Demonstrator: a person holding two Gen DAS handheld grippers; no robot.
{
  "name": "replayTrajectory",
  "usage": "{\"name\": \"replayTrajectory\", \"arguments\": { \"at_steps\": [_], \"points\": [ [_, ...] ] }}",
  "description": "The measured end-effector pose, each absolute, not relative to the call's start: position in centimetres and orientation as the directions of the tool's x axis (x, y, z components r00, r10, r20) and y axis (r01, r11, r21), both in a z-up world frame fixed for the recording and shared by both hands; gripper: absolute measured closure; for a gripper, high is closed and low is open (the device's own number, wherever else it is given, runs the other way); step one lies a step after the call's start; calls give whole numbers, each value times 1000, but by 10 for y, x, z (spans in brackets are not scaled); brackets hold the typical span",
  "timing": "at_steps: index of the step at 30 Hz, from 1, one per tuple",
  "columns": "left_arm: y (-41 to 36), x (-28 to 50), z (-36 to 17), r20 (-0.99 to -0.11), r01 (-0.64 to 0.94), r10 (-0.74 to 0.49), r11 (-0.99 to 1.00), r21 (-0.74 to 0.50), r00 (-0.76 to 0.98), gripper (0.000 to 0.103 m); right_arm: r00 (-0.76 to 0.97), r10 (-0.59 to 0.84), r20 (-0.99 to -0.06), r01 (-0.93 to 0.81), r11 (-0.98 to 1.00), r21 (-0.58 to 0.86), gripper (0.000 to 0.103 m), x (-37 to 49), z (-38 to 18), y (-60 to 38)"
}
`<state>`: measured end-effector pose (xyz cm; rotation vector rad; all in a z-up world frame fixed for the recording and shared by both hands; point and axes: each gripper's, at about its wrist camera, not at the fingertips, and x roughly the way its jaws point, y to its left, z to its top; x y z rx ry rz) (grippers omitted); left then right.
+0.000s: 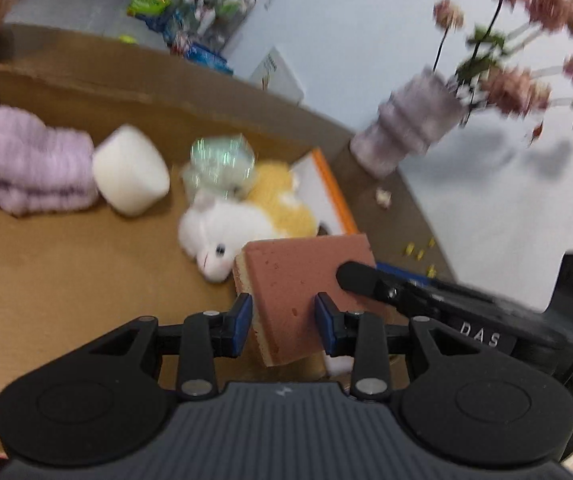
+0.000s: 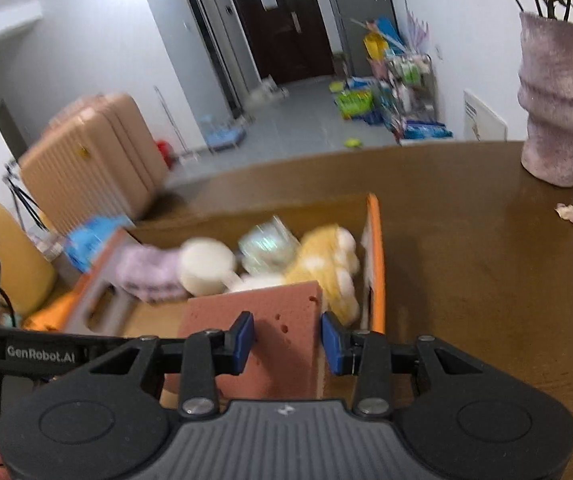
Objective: Organize soft objects
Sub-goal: 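Carry the red sponge block into the box and open both tools, then withdraw both tools from the box toward the pink satin bow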
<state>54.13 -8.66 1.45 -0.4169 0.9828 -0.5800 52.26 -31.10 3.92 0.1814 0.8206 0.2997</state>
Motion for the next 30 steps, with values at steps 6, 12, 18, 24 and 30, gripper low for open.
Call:
{"name": "replayTrajectory", "arguments": {
  "at_steps": [6, 12, 18, 24, 30],
  "points": [
    [-102, 538, -4, -693, 313, -592, 806, -502, 412, 67, 646, 250, -722, -216, 966, 141, 60, 519, 19, -297],
    [-104, 526, 2, -695, 348, -556, 830, -436, 456, 61, 677, 256, -690, -216, 965, 146, 53, 513, 25, -306],
    [-86, 495, 38, -646, 383, -494, 867, -318, 582, 47, 734, 246, -633, -223, 968, 117, 44, 488, 47, -315],
    [-53, 441, 76, -564, 368, -419, 906, -209, 711, 36, 794, 253, -553, -229, 967, 112, 42, 448, 79, -328],
    [-27, 370, 113, -441, 353, -358, 931, -97, 823, 19, 856, 260, -446, -255, 964, 72, 31, 388, 113, -334]
  ]
}}
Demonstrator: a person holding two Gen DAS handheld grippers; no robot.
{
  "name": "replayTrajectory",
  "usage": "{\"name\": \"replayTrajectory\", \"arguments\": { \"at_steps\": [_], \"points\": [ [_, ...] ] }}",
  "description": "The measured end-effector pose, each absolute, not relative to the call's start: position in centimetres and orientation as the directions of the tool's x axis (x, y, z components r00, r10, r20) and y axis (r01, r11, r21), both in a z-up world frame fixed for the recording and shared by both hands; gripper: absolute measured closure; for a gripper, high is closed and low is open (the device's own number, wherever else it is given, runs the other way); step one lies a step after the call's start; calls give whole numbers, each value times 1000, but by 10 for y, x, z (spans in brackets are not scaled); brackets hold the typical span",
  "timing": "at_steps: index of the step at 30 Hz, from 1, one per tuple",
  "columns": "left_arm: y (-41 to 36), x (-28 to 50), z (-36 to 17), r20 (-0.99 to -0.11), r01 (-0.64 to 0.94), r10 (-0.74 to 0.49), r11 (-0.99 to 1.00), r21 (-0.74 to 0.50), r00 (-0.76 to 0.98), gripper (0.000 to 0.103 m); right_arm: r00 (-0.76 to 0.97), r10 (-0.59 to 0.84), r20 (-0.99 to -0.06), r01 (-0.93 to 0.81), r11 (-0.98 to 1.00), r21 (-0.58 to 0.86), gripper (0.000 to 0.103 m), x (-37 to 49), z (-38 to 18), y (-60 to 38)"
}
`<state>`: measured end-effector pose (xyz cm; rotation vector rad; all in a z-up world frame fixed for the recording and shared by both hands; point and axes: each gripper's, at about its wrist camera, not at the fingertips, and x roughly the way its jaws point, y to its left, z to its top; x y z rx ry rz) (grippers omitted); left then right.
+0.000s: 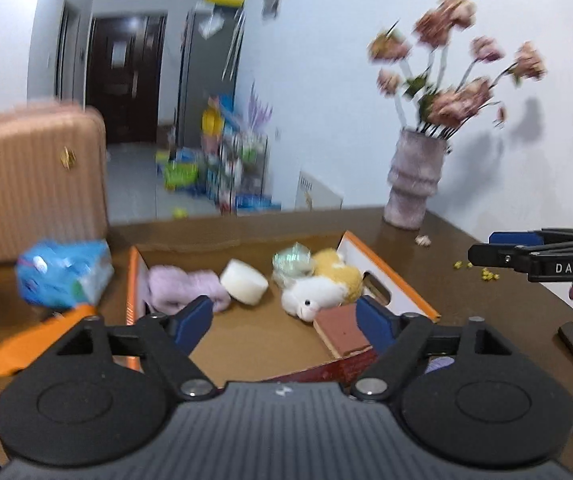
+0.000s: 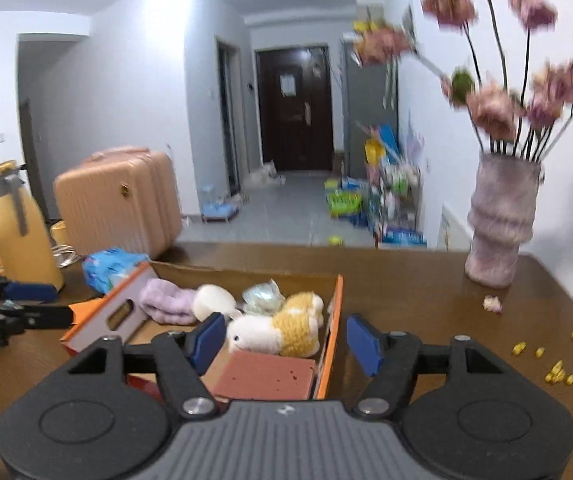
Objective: Organize soft objects
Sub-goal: 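Withdraw both tools from the box toward the pink satin bow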
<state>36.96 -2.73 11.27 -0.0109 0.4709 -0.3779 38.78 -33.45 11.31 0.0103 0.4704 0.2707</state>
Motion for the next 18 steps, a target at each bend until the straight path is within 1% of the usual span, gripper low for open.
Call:
{"name": "replayTrajectory", "arguments": {
  "at_steps": [4, 6, 8, 10, 14, 18],
  "points": [
    [-10, 319, 125, -365, 337, -342, 938, -80, 866, 13, 891, 263, -370, -279, 960, 10, 25, 337, 126, -326],
    [-4, 290, 127, -319, 326, -326, 944, -55, 890, 7, 901, 278, -332, -296, 955, -4, 19, 311, 129, -320],
    [3, 260, 124, -265, 301, -296, 953, -24, 918, 3, 909, 285, -306, -302, 953, -10, 18, 284, 130, -315],
    [9, 238, 120, -250, 293, -292, 956, -32, 923, 1, 915, 288, -283, -304, 953, -11, 16, 259, 126, -311],
    [16, 208, 97, -296, 285, -299, 954, -91, 907, 1, 923, 280, -263, -291, 957, -2, 14, 215, 108, -303],
    [17, 188, 67, -351, 240, -257, 966, -92, 900, 0, 913, 299, -278, -302, 953, 33, 13, 187, 82, -298]
  ]
}}
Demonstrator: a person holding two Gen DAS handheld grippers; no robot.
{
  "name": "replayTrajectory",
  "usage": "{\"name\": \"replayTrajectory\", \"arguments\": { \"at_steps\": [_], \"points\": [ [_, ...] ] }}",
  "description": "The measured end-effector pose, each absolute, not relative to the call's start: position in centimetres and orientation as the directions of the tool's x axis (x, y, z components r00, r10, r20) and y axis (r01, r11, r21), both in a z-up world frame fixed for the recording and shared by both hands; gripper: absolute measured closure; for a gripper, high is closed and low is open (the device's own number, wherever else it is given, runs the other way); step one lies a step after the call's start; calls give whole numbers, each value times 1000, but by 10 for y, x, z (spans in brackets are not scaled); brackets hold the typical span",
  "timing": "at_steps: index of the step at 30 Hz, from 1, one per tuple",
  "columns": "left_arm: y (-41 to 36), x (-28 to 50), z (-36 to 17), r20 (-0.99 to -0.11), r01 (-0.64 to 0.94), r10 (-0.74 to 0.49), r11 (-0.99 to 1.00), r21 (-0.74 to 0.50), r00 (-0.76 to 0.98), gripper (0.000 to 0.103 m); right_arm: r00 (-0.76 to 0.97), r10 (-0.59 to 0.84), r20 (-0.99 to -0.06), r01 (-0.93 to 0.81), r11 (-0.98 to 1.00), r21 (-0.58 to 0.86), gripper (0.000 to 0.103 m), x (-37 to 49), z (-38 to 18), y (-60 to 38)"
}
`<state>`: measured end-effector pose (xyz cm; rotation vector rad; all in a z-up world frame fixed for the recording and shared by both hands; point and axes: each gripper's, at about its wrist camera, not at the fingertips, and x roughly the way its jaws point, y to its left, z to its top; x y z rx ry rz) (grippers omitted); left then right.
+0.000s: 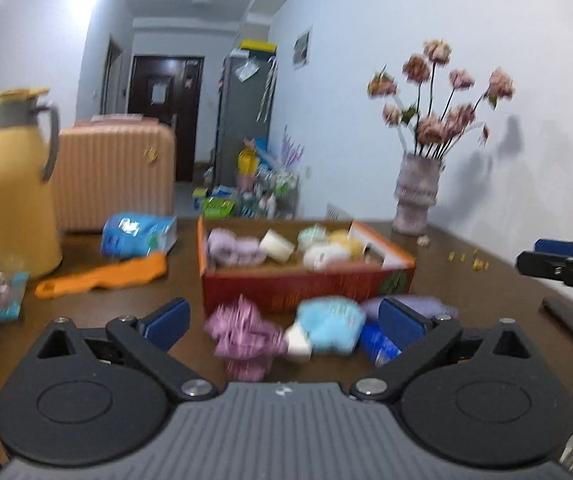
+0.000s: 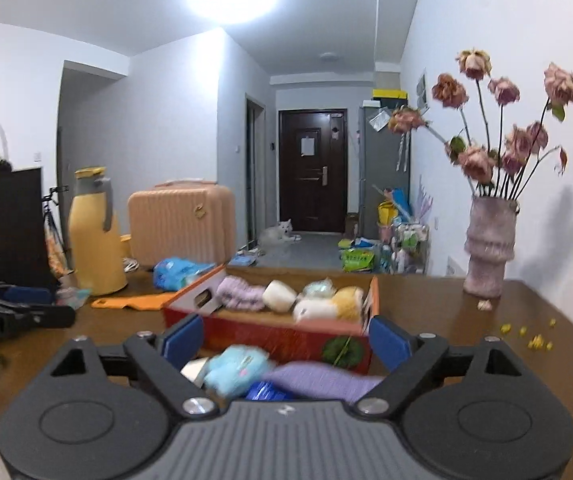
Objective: Organize soft objects
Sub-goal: 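Withdraw both tools from the box toward the pink satin bow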
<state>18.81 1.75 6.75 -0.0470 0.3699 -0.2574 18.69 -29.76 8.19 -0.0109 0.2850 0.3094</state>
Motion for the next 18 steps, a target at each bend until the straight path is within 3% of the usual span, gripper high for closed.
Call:
{"name": "replayTrajectory", "arguments": {
  "at_steps": [9, 18],
  "points": [
    [30, 168, 37, -420, 195, -227, 974, -120, 879, 0, 860, 323, -395, -342, 940, 24, 13, 162, 34, -275],
    [31, 194, 26, -461, 189, -234, 971, -143, 856, 0, 851, 315, -421, -336, 942, 25, 14, 181, 25, -267]
  ]
}}
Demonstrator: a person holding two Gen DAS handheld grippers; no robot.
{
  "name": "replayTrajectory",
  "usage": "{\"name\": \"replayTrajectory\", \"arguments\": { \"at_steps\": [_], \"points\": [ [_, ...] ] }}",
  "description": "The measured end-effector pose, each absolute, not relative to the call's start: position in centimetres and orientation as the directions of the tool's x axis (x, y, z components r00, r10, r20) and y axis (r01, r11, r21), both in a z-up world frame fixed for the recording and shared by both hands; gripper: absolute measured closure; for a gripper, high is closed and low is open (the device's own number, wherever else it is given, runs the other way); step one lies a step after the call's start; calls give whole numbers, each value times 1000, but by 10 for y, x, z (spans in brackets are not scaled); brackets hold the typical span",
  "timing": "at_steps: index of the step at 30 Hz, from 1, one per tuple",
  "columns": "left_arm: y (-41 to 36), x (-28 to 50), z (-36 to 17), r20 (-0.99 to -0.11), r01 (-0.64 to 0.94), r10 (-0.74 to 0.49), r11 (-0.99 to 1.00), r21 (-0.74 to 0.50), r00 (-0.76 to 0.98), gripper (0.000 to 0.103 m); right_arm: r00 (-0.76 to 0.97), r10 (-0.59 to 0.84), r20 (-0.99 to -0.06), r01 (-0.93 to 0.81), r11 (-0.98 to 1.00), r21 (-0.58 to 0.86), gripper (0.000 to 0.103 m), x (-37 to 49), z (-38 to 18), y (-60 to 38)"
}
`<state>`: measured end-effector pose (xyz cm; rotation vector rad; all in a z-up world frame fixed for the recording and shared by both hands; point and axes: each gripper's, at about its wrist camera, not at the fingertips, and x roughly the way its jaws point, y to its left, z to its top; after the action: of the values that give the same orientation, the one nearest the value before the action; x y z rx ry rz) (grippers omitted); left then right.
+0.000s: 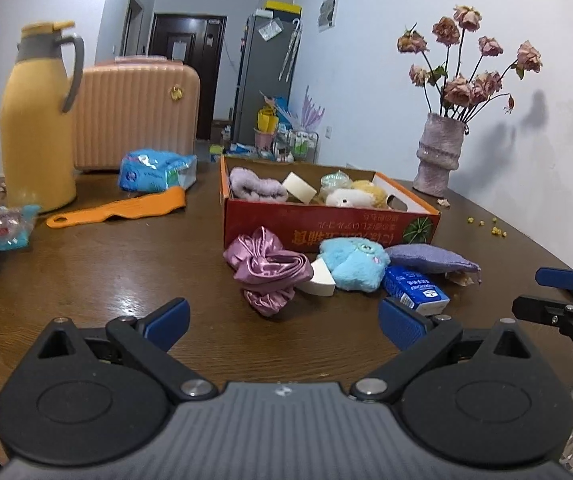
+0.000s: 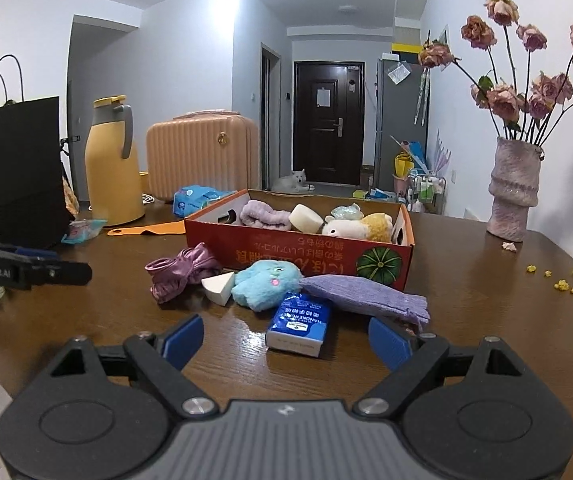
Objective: Organize soft objects
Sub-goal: 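Withdraw both tools from the box toward the pink satin bow, then close the left tool on the pink satin bow while the right tool grips it too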
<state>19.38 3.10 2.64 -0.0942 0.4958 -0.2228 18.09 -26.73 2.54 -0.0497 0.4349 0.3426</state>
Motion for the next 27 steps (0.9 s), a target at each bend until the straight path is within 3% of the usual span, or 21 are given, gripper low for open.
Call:
{"name": "replayTrajectory", "arguments": {
  "at_steps": [6, 12, 15, 17, 18, 20, 22, 27],
  "points": [
    [33, 240, 11, -502, 150, -246, 963, -224, 829, 2, 836, 325, -442, -335, 940, 58, 15, 215, 15, -261],
    [39, 291, 0, -518, 90, -267, 936, -341, 813, 9, 824, 334, -457, -337, 938, 78, 17, 249, 8, -246],
    [37, 311, -8, -533, 73, -277, 925, -372, 799, 23, 818, 345, -461, -345, 935, 88, 17, 261, 5, -239],
    [34, 320, -14, -552, 96, -306, 922, -376, 775, 42, 812, 353, -465, -354, 931, 90, 17, 267, 4, -234],
    [34, 322, -18, -559, 106, -322, 917, -384, 764, 46, 809, 357, -468, -359, 929, 90, 17, 268, 3, -232],
    [37, 323, -23, -557, 113, -344, 907, -406, 755, 68, 800, 363, -478, -366, 926, 92, 19, 271, 0, -228],
    [42, 320, -23, -538, 130, -368, 894, -429, 758, 79, 791, 367, -489, -372, 924, 92, 22, 271, -3, -225],
    [46, 298, -4, -476, 230, -442, 869, -438, 760, 83, 800, 362, -479, -364, 927, 91, 23, 270, 0, -226]
  ]
}}
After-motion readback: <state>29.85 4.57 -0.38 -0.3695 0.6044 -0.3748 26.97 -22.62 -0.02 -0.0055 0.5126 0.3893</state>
